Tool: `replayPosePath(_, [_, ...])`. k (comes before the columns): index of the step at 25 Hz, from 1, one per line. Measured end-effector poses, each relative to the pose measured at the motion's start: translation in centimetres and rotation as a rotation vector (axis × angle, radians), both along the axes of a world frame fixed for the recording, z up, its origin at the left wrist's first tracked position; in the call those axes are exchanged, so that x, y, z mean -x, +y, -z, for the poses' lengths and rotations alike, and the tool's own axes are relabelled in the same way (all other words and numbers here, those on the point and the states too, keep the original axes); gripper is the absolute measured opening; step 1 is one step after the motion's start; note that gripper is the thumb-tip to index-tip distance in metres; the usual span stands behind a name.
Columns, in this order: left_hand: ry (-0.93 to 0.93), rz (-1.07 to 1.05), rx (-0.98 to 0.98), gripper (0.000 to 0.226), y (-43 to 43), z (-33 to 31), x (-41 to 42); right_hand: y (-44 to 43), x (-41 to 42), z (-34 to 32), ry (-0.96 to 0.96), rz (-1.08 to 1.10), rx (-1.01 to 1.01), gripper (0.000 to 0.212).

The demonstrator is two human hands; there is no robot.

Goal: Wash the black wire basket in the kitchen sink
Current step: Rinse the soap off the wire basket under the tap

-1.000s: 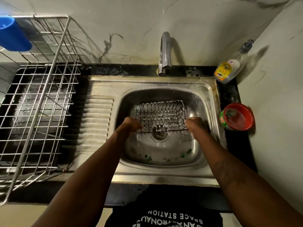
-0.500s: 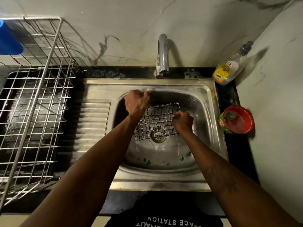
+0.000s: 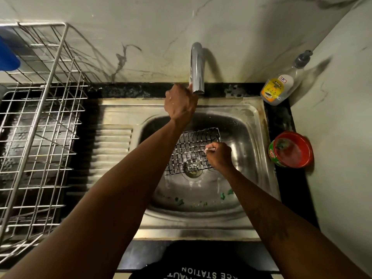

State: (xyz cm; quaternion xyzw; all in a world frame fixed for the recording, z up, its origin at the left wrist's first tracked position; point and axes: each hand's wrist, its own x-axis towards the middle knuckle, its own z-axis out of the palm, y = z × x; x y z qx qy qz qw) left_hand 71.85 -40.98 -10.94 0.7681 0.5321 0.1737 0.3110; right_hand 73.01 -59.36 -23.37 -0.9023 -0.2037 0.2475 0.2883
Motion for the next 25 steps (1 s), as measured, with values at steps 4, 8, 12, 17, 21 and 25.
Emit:
replayPosePath(4, [-0.001,-0.171,0.299,0.049,2.1,2.3,1.2,0.3,-0.5,0.1,0.008,-0.017,-0.021,0.011])
replayPosePath(8, [-0.251,-0.112,0.695,0.054,2.8,5.1,5.3,1.2,-0.9,0.5,-0.028,-0.083,-0.057,0.014])
replayPosePath(12, [0.186,0.099,0.283,0.03,2.1,9.2,8.5,3.4,-1.0,0.2,-0.124,-0.279,-0.082,0.026])
replayPosePath(17, [0.612,0.577,-0.161,0.017,1.3,12.0,8.8,6.3,-1.6,1.6,-0.303,-0.473,-0.054,0.025])
replayPosePath(21, [0.524,0.816,-0.06,0.025,1.2,13.0,6.4,7.4,-1.5,2.6,-0.281,-0.468,0.033,0.03])
replayPosePath(25, [0.366,0.891,0.037,0.026,0.4,14.7,5.9,6.9,-2.6,1.9,-0.259,-0.593,0.157,0.023])
